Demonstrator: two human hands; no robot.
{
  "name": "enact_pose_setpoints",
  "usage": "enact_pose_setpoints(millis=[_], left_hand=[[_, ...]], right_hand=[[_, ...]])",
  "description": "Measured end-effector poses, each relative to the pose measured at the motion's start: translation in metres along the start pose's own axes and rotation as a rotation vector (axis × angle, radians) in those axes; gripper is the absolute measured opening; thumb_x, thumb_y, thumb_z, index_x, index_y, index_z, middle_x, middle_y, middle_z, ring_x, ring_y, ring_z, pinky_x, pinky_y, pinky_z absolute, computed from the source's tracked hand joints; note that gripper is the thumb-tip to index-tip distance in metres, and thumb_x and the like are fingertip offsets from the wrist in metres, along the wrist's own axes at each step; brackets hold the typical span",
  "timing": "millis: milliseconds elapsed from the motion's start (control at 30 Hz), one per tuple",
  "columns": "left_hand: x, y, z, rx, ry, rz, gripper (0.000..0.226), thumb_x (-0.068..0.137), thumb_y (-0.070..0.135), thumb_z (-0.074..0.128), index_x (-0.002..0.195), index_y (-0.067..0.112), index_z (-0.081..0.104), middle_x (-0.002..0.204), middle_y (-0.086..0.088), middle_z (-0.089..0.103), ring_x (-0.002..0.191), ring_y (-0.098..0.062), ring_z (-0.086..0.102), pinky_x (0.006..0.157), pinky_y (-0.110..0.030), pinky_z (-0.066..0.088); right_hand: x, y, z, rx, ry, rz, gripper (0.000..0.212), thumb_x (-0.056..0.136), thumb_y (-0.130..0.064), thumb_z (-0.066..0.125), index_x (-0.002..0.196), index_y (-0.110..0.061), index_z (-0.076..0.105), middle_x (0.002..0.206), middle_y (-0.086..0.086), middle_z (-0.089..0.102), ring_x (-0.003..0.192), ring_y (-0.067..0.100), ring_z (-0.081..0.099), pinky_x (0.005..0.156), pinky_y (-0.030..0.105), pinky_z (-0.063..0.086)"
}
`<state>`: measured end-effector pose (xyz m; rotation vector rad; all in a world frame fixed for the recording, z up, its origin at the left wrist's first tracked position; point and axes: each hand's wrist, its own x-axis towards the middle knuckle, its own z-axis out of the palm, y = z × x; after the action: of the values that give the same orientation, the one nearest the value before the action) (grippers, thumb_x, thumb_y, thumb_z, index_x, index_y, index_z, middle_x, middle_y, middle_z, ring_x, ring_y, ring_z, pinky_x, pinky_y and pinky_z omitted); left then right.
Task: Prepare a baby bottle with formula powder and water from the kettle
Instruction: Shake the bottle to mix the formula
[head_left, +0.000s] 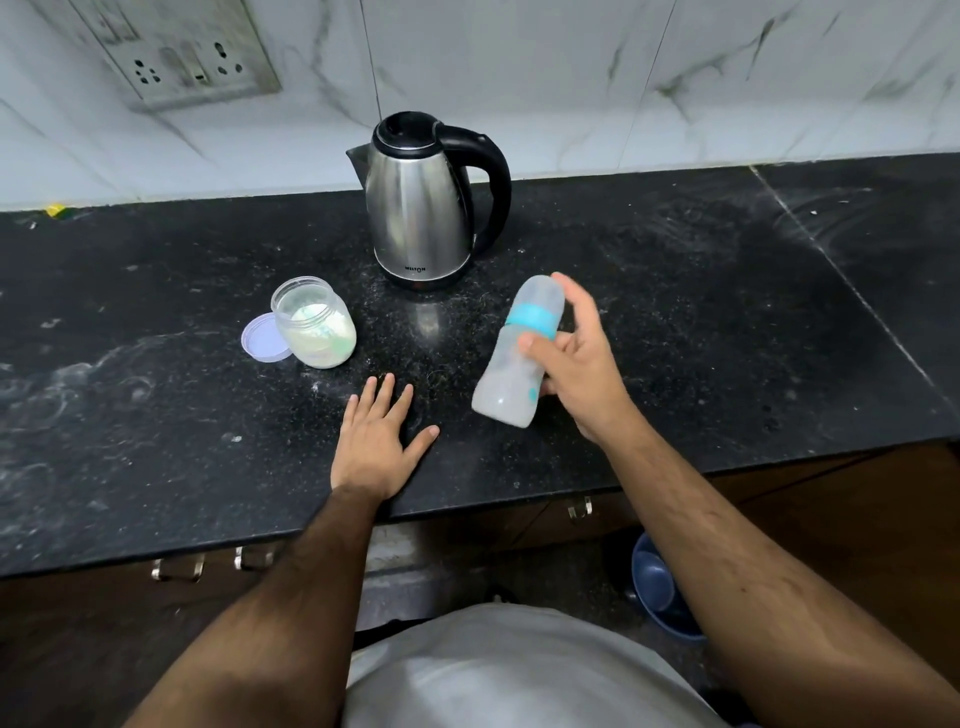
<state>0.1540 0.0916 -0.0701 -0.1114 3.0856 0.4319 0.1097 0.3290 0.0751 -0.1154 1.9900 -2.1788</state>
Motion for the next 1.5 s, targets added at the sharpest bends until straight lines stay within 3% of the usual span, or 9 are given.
enact_pose_setpoints(millis=[100,267,433,567,733,900,1067,1233,1500], left_hand=[[0.001,0.0,0.001,-0.004,0.003,-0.001,0.077,0.093,0.07,0.03,0.155,0.025,0.026,0.165,-0.001,0.011,0.153,-0.016,-0.003,0.125,-0.04,0.001],[0.0,0.001,0.0,-0.008,0.004,-0.008,0.075,0.093,0.068,0.033,0.155,0.025,0.027,0.165,0.0,0.012,0.153,-0.016,-0.002,0.125,-0.039,0.0],[0.0,0.001,0.0,-0.012,0.006,-0.007,0.076,0.093,0.068,0.032,0.155,0.025,0.027,0.165,0.0,0.012,0.153,-0.016,-0.002,0.125,-0.038,-0.001],[0.0,0.002,-0.001,-0.007,0.0,-0.011,0.075,0.093,0.067,0.033,0.155,0.025,0.026,0.165,0.0,0.012,0.153,-0.016,-0.002,0.125,-0.038,-0.001],[0.0,0.002,-0.001,-0.016,0.007,-0.01,0.075,0.093,0.068,0.034,0.155,0.025,0.027,0.165,0.0,0.013,0.153,-0.016,-0.002,0.125,-0.039,0.0],[0.0,0.002,-0.002,-0.011,0.009,-0.011,0.074,0.094,0.067,0.034,0.154,0.025,0.028,0.165,0.0,0.014,0.153,-0.016,-0.001,0.125,-0.039,0.0],[0.0,0.002,-0.001,-0.01,0.022,-0.005,0.073,0.094,0.066,0.035,0.154,0.024,0.031,0.165,-0.001,0.017,0.153,-0.017,0.002,0.125,-0.039,0.002],[0.0,0.002,-0.001,-0.017,0.028,-0.009,0.073,0.093,0.066,0.036,0.153,0.024,0.032,0.164,-0.001,0.017,0.153,-0.017,0.002,0.125,-0.04,0.002],[-0.001,0.002,0.0,-0.023,0.035,-0.007,0.072,0.094,0.066,0.036,0.152,0.023,0.033,0.164,-0.001,0.019,0.153,-0.017,0.003,0.125,-0.04,0.003]], right_hand=[[0.004,0.003,-0.003,0.08,0.129,-0.039,0.074,0.094,-0.008,0.062,0.152,-0.03,0.021,0.101,0.005,0.071,0.091,0.022,0.07,0.079,0.046,0.06],[-0.009,0.001,0.001,-0.072,-0.136,0.021,0.072,0.093,-0.001,0.062,0.148,-0.032,0.026,0.096,0.005,0.071,0.086,0.018,0.071,0.069,0.036,0.06],[-0.004,0.004,-0.004,0.047,0.121,-0.046,0.076,0.094,-0.005,0.063,0.151,-0.031,0.021,0.099,0.0,0.072,0.094,0.02,0.071,0.082,0.047,0.06],[-0.017,0.005,-0.001,-0.124,-0.138,0.025,0.076,0.091,-0.003,0.066,0.149,-0.033,0.025,0.098,0.008,0.071,0.089,0.021,0.071,0.076,0.043,0.061],[-0.01,0.001,-0.007,0.012,0.125,-0.037,0.071,0.094,-0.006,0.063,0.147,-0.036,0.026,0.099,0.005,0.071,0.093,0.024,0.07,0.086,0.049,0.059],[-0.018,-0.002,-0.006,-0.143,-0.131,0.008,0.074,0.091,-0.004,0.066,0.148,-0.034,0.028,0.1,0.011,0.072,0.091,0.025,0.072,0.071,0.036,0.06],[-0.016,-0.001,-0.004,0.078,0.225,-0.076,0.072,0.095,-0.005,0.061,0.151,-0.03,0.023,0.105,-0.004,0.068,0.091,0.012,0.069,0.084,0.043,0.06],[-0.02,0.001,-0.002,-0.073,-0.051,0.031,0.071,0.093,-0.004,0.063,0.147,-0.036,0.029,0.098,-0.002,0.072,0.089,0.017,0.071,0.076,0.043,0.061],[-0.014,-0.008,-0.001,0.035,0.132,-0.02,0.069,0.096,-0.006,0.059,0.151,-0.029,0.025,0.094,-0.012,0.071,0.087,0.01,0.07,0.081,0.044,0.061]])
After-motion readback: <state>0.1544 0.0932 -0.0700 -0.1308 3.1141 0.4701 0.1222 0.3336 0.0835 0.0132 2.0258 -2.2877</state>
